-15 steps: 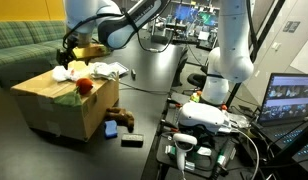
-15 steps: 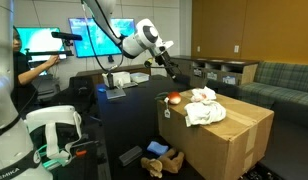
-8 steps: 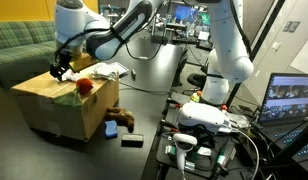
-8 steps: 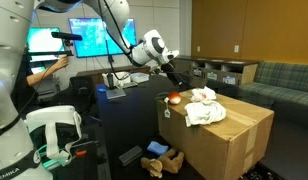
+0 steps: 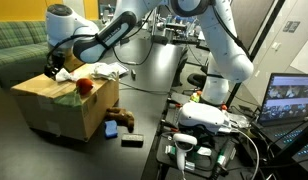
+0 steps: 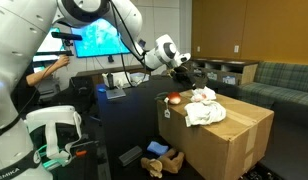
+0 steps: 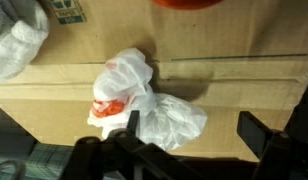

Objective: Put the objects on the table on the box and the objects on the box on the table

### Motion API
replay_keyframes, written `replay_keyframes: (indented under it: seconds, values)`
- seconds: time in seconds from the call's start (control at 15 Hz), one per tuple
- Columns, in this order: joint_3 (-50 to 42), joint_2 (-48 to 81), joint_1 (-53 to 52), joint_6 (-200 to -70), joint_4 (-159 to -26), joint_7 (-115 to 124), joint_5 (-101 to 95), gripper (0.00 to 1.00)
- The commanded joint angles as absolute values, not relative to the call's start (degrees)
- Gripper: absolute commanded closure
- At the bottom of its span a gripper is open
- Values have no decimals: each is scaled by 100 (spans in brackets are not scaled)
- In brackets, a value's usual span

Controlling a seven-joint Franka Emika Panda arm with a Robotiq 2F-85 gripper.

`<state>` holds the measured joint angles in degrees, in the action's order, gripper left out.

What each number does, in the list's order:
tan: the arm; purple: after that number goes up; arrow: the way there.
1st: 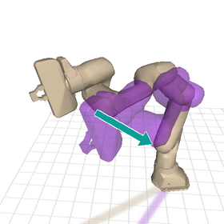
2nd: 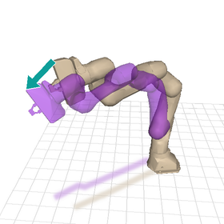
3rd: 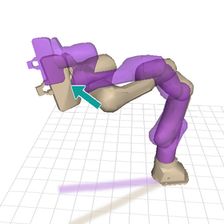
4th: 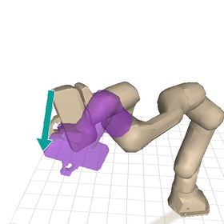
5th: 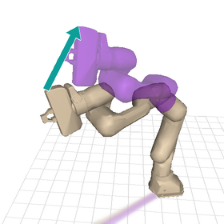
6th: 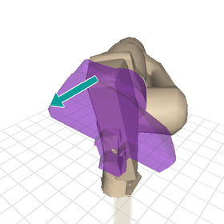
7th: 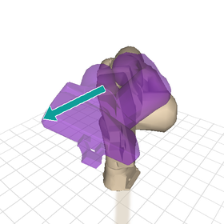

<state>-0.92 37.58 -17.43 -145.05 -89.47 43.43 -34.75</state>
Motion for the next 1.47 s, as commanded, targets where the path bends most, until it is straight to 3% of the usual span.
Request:
replay_keyframes:
  seconds: [0.0, 0.8, 0.87, 0.93, 1.4]
  values:
    - [-346, 4181, -1801, -14501, -8197, 3864, -3191, 0]
    - [-795, 5236, -1715, -14057, -6968, 2966, -2246, 0]
    - [-796, 5279, -1715, -13983, -6904, 2907, -2186, 23]
    - [-788, 5308, -1714, -13915, -6849, 2847, -2118, 26]
    - [-743, 5185, -1835, -13639, -6752, 2654, -1933, 79]
